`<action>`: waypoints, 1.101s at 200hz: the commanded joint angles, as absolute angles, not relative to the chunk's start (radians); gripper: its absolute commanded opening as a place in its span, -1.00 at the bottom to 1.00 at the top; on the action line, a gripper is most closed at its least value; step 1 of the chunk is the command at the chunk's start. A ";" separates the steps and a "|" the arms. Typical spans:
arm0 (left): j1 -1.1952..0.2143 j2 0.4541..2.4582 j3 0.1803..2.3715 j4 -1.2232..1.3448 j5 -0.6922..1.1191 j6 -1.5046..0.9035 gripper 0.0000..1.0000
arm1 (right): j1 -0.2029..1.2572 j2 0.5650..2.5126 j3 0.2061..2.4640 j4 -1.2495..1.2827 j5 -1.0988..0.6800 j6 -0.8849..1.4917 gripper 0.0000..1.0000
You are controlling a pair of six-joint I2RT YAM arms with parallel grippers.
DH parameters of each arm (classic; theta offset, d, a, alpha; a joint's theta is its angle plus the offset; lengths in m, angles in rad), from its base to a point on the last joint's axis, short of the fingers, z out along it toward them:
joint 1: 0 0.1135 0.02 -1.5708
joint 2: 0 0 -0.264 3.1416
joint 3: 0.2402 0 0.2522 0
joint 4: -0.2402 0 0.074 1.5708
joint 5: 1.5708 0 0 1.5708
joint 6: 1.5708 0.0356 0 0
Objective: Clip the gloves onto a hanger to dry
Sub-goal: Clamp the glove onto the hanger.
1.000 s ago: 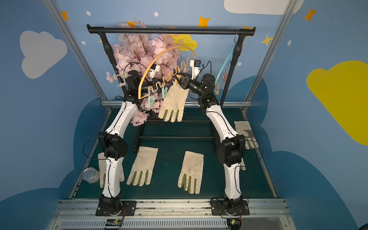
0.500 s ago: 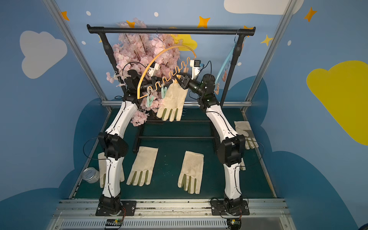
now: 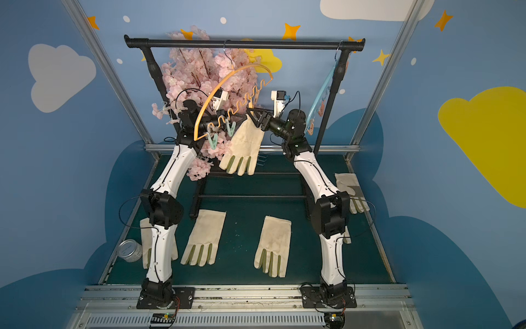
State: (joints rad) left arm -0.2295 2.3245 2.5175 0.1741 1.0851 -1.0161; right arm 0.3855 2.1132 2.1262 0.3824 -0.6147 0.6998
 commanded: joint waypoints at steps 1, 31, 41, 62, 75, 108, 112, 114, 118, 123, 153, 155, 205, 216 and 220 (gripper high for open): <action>-0.230 2.350 2.517 0.173 1.103 -0.987 -0.94 | 0.380 2.078 2.115 0.418 -0.614 0.698 0.25; -0.226 2.348 2.508 0.153 1.107 -0.968 -0.92 | 0.380 2.059 2.094 0.429 -0.606 0.696 0.32; -0.222 2.344 2.497 0.138 1.107 -0.954 -0.58 | 0.380 2.050 2.084 0.430 -0.601 0.693 0.34; -0.216 2.336 2.488 0.086 1.108 -0.915 -0.11 | 0.379 2.028 2.056 0.439 -0.591 0.688 0.37; -0.212 2.325 2.478 0.050 1.105 -0.883 0.03 | 0.379 2.012 2.031 0.446 -0.582 0.683 0.39; -0.200 2.266 2.410 -0.028 1.056 -0.785 0.23 | 0.378 1.969 1.973 0.458 -0.557 0.674 0.42; -0.198 2.257 2.404 -0.046 1.047 -0.767 0.23 | 0.379 1.966 1.968 0.457 -0.555 0.674 0.43; -0.198 2.253 2.401 -0.056 1.041 -0.757 0.24 | 0.378 1.963 1.967 0.457 -0.555 0.674 0.43; -0.199 2.245 2.394 -0.080 1.028 -0.736 0.26 | 0.380 1.959 1.961 0.457 -0.554 0.673 0.42; -0.197 2.232 2.386 -0.107 1.010 -0.710 0.31 | 0.381 1.953 1.955 0.455 -0.552 0.672 0.42; -0.198 2.138 2.288 -0.208 0.894 -0.587 0.45 | 0.391 1.925 1.925 0.453 -0.551 0.659 0.43; -0.198 2.130 2.276 -0.206 0.889 -0.586 0.46 | 0.391 1.923 1.922 0.453 -0.551 0.658 0.42; -0.204 1.907 1.946 -0.170 0.708 -0.512 0.56 | 0.425 1.865 1.836 0.471 -0.543 0.653 0.42; -0.204 1.850 1.863 -0.167 0.663 -0.500 0.56 | 0.434 1.847 1.807 0.474 -0.539 0.655 0.42; -0.204 1.829 1.834 -0.167 0.647 -0.495 0.56 | 0.438 1.843 1.795 0.474 -0.536 0.656 0.42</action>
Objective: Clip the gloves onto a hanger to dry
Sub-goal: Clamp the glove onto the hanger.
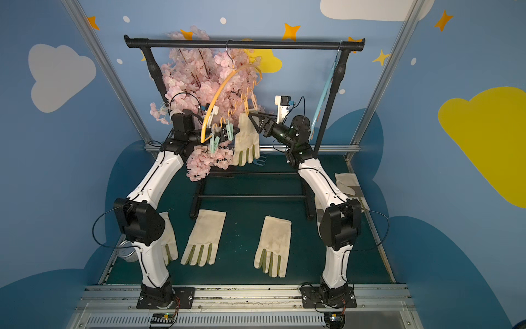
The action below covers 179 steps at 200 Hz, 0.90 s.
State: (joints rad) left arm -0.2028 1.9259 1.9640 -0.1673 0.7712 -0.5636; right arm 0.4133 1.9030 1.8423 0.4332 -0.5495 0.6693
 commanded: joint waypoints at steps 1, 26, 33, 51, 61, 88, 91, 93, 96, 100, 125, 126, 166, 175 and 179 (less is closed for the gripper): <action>-0.205 1.824 1.826 -0.167 0.644 -0.493 0.56 | 0.438 1.840 1.792 0.475 -0.536 0.657 0.43; -0.215 1.694 1.654 -0.153 0.575 -0.470 0.56 | 0.472 1.797 1.710 0.487 -0.533 0.650 0.42; -0.220 1.660 1.612 -0.154 0.561 -0.464 0.56 | 0.481 1.780 1.686 0.485 -0.529 0.643 0.41; -0.230 1.570 1.517 -0.175 0.520 -0.466 0.56 | 0.511 1.736 1.613 0.485 -0.513 0.636 0.42; -0.237 1.515 1.457 -0.183 0.498 -0.462 0.55 | 0.527 1.711 1.571 0.482 -0.510 0.627 0.41; -0.262 1.354 1.303 -0.235 0.405 -0.449 0.52 | 0.572 1.655 1.477 0.446 -0.494 0.603 0.38; -0.264 1.337 1.289 -0.247 0.394 -0.449 0.52 | 0.577 1.649 1.467 0.443 -0.496 0.602 0.37; -0.266 1.325 1.279 -0.256 0.387 -0.447 0.51 | 0.580 1.646 1.460 0.441 -0.497 0.601 0.37; -0.270 1.307 1.263 -0.269 0.377 -0.445 0.51 | 0.584 1.640 1.449 0.437 -0.496 0.599 0.36; -0.276 1.285 1.242 -0.281 0.366 -0.442 0.50 | 0.591 1.633 1.436 0.426 -0.492 0.597 0.36; -0.307 1.141 1.108 -0.375 0.283 -0.455 0.41 | 0.636 1.582 1.341 0.382 -0.459 0.561 0.34; -0.308 1.136 1.102 -0.379 0.281 -0.455 0.41 | 0.638 1.581 1.337 0.379 -0.458 0.561 0.34; -0.401 0.966 0.912 -0.485 0.142 -0.479 0.33 | 0.697 1.475 1.164 0.245 -0.380 0.534 0.32; -0.424 0.952 0.874 -0.486 0.135 -0.497 0.31 | 0.705 1.448 1.124 0.208 -0.357 0.531 0.31; -0.436 0.948 0.860 -0.480 0.135 -0.506 0.31 | 0.711 1.437 1.106 0.185 -0.344 0.529 0.31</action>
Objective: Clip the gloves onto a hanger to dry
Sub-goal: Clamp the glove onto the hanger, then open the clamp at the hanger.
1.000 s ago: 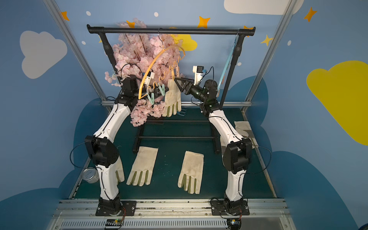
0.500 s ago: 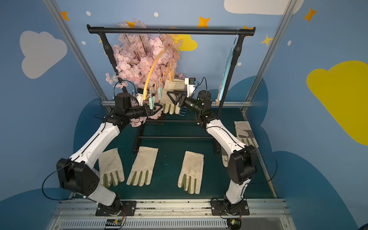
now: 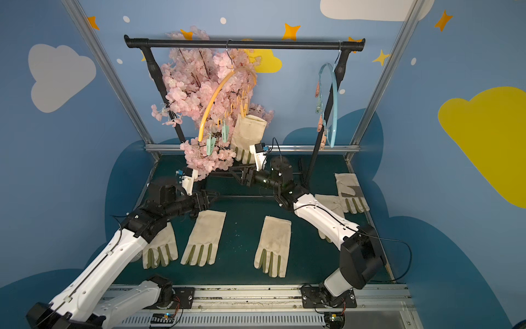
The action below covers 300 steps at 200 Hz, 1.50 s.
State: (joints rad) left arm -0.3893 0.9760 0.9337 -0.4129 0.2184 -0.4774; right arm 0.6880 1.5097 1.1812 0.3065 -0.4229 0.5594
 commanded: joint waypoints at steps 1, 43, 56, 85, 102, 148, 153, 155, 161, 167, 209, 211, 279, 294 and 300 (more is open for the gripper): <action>-0.438 0.948 0.855 -0.478 0.136 -0.510 0.31 | 0.712 1.433 1.102 0.181 -0.342 0.529 0.32; -0.617 1.072 0.726 -0.260 0.124 -0.619 0.30 | 0.727 1.289 0.934 0.030 -0.218 0.480 0.32; -0.656 1.129 0.726 -0.219 0.092 -0.649 0.28 | 0.727 1.241 0.907 0.012 -0.202 0.446 0.32; -0.672 1.149 0.776 -0.217 0.048 -0.638 0.28 | 0.728 1.191 0.940 -0.030 -0.182 0.360 0.24; -0.671 1.107 0.847 -0.295 -0.008 -0.578 0.28 | 0.726 1.212 1.021 -0.065 -0.198 0.305 0.19; -0.670 1.032 1.112 -0.499 -0.090 -0.414 0.29 | 0.715 1.334 1.285 -0.141 -0.239 0.219 0.19; -0.670 1.035 1.148 -0.523 -0.104 -0.395 0.29 | 0.712 1.347 1.309 -0.138 -0.243 0.211 0.18; -0.672 1.035 1.163 -0.530 -0.112 -0.387 0.29 | 0.711 1.352 1.319 -0.138 -0.247 0.208 0.18; -0.669 1.039 1.201 -0.559 -0.138 -0.371 0.29 | 0.707 1.368 1.350 -0.140 -0.254 0.199 0.18; -0.667 1.043 1.241 -0.582 -0.162 -0.353 0.29 | 0.703 1.387 1.382 -0.145 -0.260 0.195 0.17; -0.612 1.077 1.464 -0.639 -0.213 -0.247 0.34 | 0.673 1.535 1.626 -0.173 -0.314 0.175 0.09; -0.608 1.079 1.473 -0.639 -0.209 -0.243 0.34 | 0.672 1.542 1.639 -0.172 -0.316 0.174 0.09; -0.507 1.228 1.767 -0.630 -0.127 -0.135 0.39 | 0.624 1.755 1.946 -0.176 -0.412 0.206 0.10; -0.503 1.260 1.813 -0.623 -0.112 -0.118 0.38 | 0.622 1.788 1.993 -0.175 -0.420 0.204 0.12; -0.501 1.274 1.831 -0.623 -0.111 -0.114 0.39 | 0.621 1.801 2.009 -0.175 -0.422 0.204 0.13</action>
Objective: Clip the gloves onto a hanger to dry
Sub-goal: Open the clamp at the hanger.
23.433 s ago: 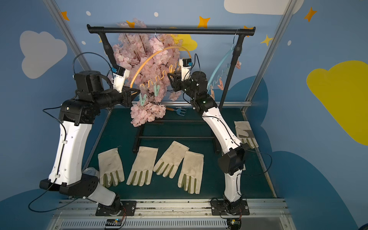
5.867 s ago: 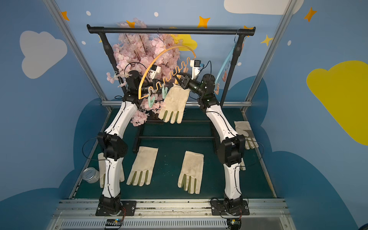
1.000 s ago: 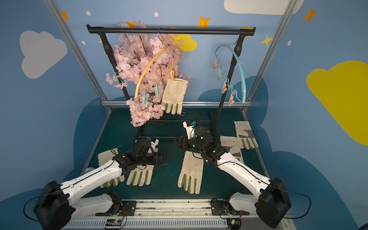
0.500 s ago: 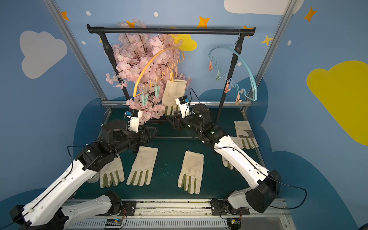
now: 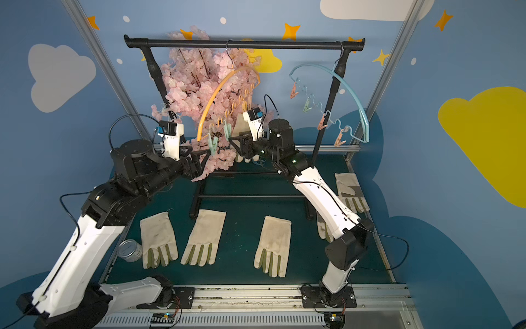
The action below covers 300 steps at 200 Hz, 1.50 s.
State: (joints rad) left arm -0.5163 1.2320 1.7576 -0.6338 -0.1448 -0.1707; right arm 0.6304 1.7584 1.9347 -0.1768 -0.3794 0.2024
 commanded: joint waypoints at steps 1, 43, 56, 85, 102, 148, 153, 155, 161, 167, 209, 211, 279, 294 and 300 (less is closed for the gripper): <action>-0.500 1.276 1.834 -0.623 -0.110 -0.113 0.39 | 0.621 1.803 2.012 -0.175 -0.422 0.204 0.13; -0.485 1.339 1.904 -0.608 -0.102 -0.094 0.39 | 0.614 1.877 2.111 -0.185 -0.450 0.216 0.18; -0.476 1.354 1.918 -0.605 -0.099 -0.090 0.39 | 0.612 1.892 2.123 -0.176 -0.461 0.220 0.20; -0.464 1.385 1.944 -0.594 -0.091 -0.079 0.27 | 0.610 1.918 2.144 -0.142 -0.472 0.240 0.25; -0.458 1.398 1.953 -0.585 -0.087 -0.075 0.16 | 0.607 1.934 2.161 -0.128 -0.484 0.252 0.26; -0.448 1.411 1.953 -0.570 -0.077 -0.075 0.09 | 0.599 1.980 2.210 -0.104 -0.514 0.293 0.25; -0.447 1.410 1.954 -0.568 -0.077 -0.075 0.09 | 0.598 1.982 2.214 -0.099 -0.515 0.298 0.25; -0.446 1.410 1.954 -0.568 -0.077 -0.074 0.09 | 0.598 1.984 2.214 -0.097 -0.515 0.299 0.25; -0.447 1.411 1.955 -0.568 -0.077 -0.074 0.09 | 0.597 1.989 2.219 -0.091 -0.518 0.305 0.24; -0.446 1.411 1.955 -0.568 -0.077 -0.072 0.09 | 0.597 1.995 2.225 -0.087 -0.522 0.311 0.24; -0.438 1.410 1.955 -0.568 -0.071 -0.073 0.06 | 0.597 2.040 2.294 -0.086 -0.541 0.341 0.17; -0.437 1.410 1.956 -0.568 -0.071 -0.073 0.06 | 0.597 2.041 2.297 -0.084 -0.542 0.343 0.17; -0.430 1.414 1.954 -0.565 -0.060 -0.077 0.07 | 0.599 2.066 2.323 -0.090 -0.557 0.349 0.13; -0.430 1.415 1.955 -0.565 -0.058 -0.076 0.07 | 0.598 2.070 2.328 -0.091 -0.560 0.353 0.14; -0.428 1.417 1.956 -0.565 -0.058 -0.078 0.07 | 0.600 2.073 2.331 -0.093 -0.561 0.354 0.15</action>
